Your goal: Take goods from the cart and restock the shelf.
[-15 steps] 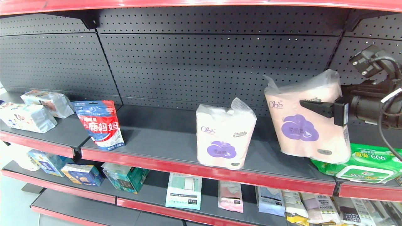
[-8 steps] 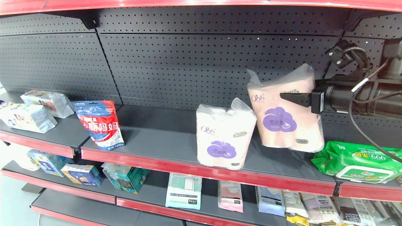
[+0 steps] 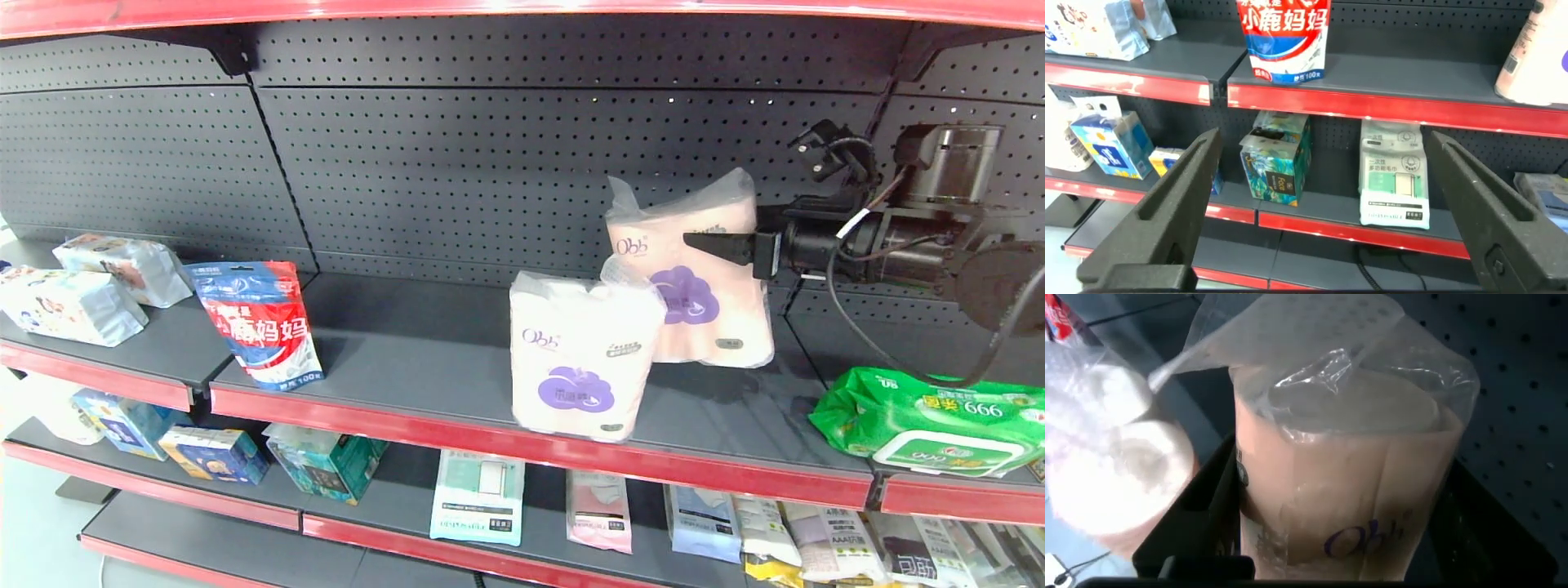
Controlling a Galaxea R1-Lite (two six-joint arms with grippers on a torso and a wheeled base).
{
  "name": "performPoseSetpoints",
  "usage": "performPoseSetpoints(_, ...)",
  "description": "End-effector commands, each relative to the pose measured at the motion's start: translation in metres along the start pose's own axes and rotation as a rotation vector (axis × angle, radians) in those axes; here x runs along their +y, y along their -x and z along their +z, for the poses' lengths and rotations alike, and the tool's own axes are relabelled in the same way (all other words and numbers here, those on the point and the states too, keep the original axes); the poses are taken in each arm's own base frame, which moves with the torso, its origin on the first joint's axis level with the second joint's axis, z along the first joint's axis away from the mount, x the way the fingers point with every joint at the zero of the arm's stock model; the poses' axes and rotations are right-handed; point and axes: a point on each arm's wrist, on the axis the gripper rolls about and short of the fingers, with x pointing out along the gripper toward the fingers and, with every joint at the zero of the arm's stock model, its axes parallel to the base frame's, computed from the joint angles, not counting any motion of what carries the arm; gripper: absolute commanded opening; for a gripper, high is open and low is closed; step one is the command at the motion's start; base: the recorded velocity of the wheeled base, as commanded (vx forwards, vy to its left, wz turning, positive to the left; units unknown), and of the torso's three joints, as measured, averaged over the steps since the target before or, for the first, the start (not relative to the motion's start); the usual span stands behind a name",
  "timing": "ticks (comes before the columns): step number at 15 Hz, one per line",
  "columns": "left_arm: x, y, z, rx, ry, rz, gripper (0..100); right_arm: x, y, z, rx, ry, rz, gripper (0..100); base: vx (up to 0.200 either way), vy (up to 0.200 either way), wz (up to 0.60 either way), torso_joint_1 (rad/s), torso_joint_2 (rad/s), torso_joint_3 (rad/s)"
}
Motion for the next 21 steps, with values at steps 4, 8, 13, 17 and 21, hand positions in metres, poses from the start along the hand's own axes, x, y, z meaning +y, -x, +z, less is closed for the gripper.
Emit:
performPoseSetpoints(4,0.0,0.0,0.0,0.0,0.0,0.001,100,-0.02,-0.044,-0.018,-0.006,-0.04,0.066,0,0.0,0.0,0.0,0.0,0.0,0.0)
performPoseSetpoints(8,0.0,0.0,0.0,0.0,0.0,0.001,100,-0.026,-0.065,-0.031,-0.033,-0.038,0.142,0,0.0,0.0,0.0,0.0,0.0,0.0)
performPoseSetpoints(13,0.0,0.0,0.0,0.0,0.0,0.001,100,-0.023,-0.076,-0.041,-0.031,-0.052,0.222,0,0.0,0.0,0.0,0.0,0.0,0.0)
performPoseSetpoints(17,0.0,0.0,0.0,0.0,0.0,0.001,100,-0.032,-0.074,-0.053,-0.016,-0.055,0.204,0,0.0,0.0,0.0,0.0,0.0,0.0)
performPoseSetpoints(21,0.0,0.0,0.0,0.0,0.001,0.001,100,-0.041,-0.061,-0.069,0.017,-0.029,0.196,0,0.0,0.0,0.0,0.0,0.0,0.0)
